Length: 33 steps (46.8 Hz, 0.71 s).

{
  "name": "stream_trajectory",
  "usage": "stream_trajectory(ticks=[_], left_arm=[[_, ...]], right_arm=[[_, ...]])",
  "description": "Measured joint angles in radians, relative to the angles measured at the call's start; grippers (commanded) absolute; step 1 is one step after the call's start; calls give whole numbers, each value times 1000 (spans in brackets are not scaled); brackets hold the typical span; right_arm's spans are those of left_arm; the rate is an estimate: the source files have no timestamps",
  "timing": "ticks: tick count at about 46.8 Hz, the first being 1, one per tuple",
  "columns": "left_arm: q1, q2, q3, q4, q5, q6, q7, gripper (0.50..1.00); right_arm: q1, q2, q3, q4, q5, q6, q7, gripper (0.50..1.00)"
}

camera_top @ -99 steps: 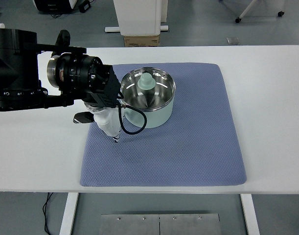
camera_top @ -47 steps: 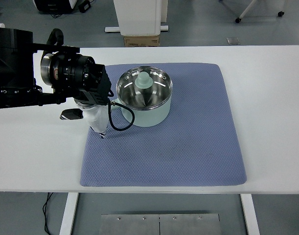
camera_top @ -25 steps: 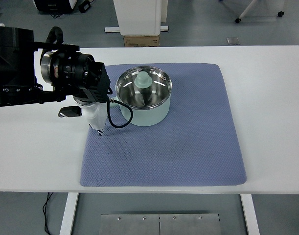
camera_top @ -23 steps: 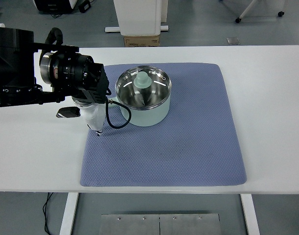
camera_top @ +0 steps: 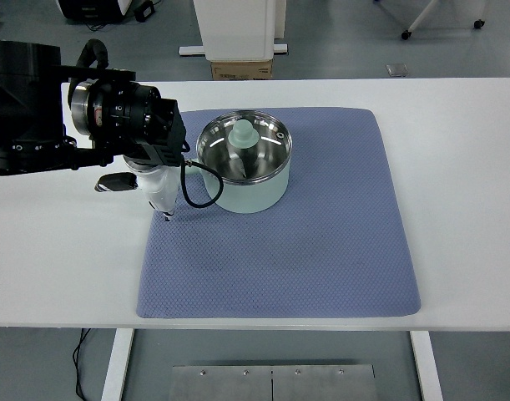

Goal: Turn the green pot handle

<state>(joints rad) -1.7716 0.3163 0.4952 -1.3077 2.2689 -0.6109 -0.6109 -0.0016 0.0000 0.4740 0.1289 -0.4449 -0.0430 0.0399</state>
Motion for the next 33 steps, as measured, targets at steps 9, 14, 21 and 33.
stream_trajectory(ticks=[9, 14, 21, 33], left_arm=[[0, -6, 1, 11, 0, 0, 0, 1000], [-1, -8, 19, 12, 0, 0, 0, 1000], [-1, -8, 38, 16, 0, 0, 0, 1000], [-6, -23, 50, 51, 0, 0, 0, 1000]], right_arm=[[0, 0, 0, 0, 0, 0, 0, 1000], [0, 0, 0, 0, 0, 0, 0, 1000], [0, 0, 0, 0, 0, 0, 0, 1000], [0, 0, 0, 0, 0, 0, 0, 1000]])
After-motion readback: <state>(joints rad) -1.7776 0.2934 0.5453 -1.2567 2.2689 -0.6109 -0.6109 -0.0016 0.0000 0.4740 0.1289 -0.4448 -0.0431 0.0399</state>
